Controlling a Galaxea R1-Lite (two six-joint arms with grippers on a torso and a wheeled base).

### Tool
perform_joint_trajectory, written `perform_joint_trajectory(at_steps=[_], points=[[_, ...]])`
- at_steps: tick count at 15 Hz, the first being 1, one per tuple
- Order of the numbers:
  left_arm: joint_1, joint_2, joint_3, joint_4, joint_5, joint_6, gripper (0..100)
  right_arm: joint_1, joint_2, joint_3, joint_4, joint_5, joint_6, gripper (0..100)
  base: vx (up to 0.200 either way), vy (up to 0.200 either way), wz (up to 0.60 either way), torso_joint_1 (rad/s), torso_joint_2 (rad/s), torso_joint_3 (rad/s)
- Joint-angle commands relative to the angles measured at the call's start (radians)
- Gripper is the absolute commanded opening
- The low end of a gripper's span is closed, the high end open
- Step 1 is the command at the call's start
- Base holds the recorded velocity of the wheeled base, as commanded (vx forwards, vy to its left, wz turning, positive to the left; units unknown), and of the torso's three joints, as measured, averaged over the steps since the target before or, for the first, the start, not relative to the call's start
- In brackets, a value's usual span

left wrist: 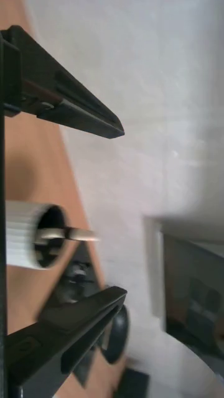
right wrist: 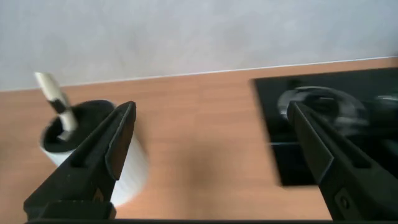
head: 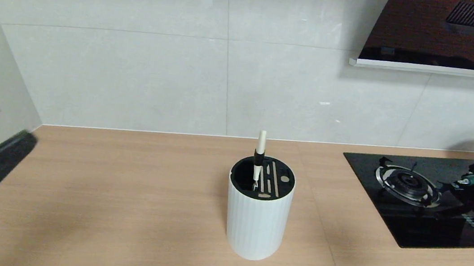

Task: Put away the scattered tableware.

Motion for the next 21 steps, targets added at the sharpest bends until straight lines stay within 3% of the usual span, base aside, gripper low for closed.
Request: perform_joint_trajectory(at_steps=[1, 2, 4, 5, 8, 10, 11, 12, 14, 15, 18, 19, 21], points=[[0.174, -0.624, -0.05, 0.68, -0.005, -0.021, 100, -0.162, -0.467, 0.069, 0.272, 0.006, -0.06, 100, 0.0, 0.0, 0.0, 0.0, 0.0, 0.0], [0.197, -0.719, -0.104, 0.839, -0.036, -0.055, 100, -0.168, -0.591, 0.032, 0.421, 0.006, -0.089, 100, 0.0, 0.0, 0.0, 0.0, 0.0, 0.0], [0.24, -0.71, -0.111, 0.807, 0.012, -0.138, 100, -0.172, -0.717, -0.008, 0.607, -0.001, -0.127, 100, 0.0, 0.0, 0.0, 0.0, 0.0, 0.0], [0.261, -0.71, -0.108, 0.792, 0.006, -0.159, 100, -0.197, -0.709, -0.004, 0.61, -0.004, -0.121, 100, 0.0, 0.0, 0.0, 0.0, 0.0, 0.0], [0.341, -0.71, -0.097, 0.786, 0.0, -0.163, 100, -0.318, -0.709, 0.014, 0.596, -0.001, -0.124, 100, 0.0, 0.0, 0.0, 0.0, 0.0, 0.0], [0.416, -0.793, -0.047, 0.795, -0.052, -0.156, 100, -0.43, -0.806, 0.077, 0.604, 0.026, -0.138, 100, 0.0, 0.0, 0.0, 0.0, 0.0, 0.0], [0.427, -0.807, -0.01, 0.796, -0.082, -0.14, 100, -0.429, -0.81, 0.131, 0.595, 0.068, -0.17, 100, 0.0, 0.0, 0.0, 0.0, 0.0, 0.0], [0.427, -0.807, 0.03, 0.79, -0.071, -0.118, 100, -0.43, -0.809, 0.18, 0.562, 0.058, -0.182, 100, 0.0, 0.0, 0.0, 0.0, 0.0, 0.0], [0.427, -0.807, 0.174, 0.735, -0.014, 0.006, 100, -0.43, -0.809, 0.359, 0.371, 0.053, -0.215, 100, 0.0, 0.0, 0.0, 0.0, 0.0, 0.0], [0.427, -0.807, 0.245, 0.709, -0.006, 0.101, 100, -0.429, -0.81, 0.361, 0.406, 0.055, -0.218, 100, 0.0, 0.0, 0.0, 0.0, 0.0, 0.0], [0.427, -0.807, 0.242, 0.924, 0.064, 0.149, 100, -0.429, -0.809, 0.359, 0.457, 0.09, -0.195, 100, 0.0, 0.0, 0.0, 0.0, 0.0, 0.0], [0.427, -0.807, 0.242, 0.918, 0.064, 0.15, 100, -0.429, -0.809, 0.359, 0.457, 0.09, -0.193, 100, 0.0, 0.0, 0.0, 0.0, 0.0, 0.0], [0.427, -0.807, 0.243, 0.908, 0.066, 0.143, 100, -0.425, -0.809, 0.359, 0.467, 0.099, -0.03, 100, 0.0, 0.0, 0.0, 0.0, 0.0, 0.0]])
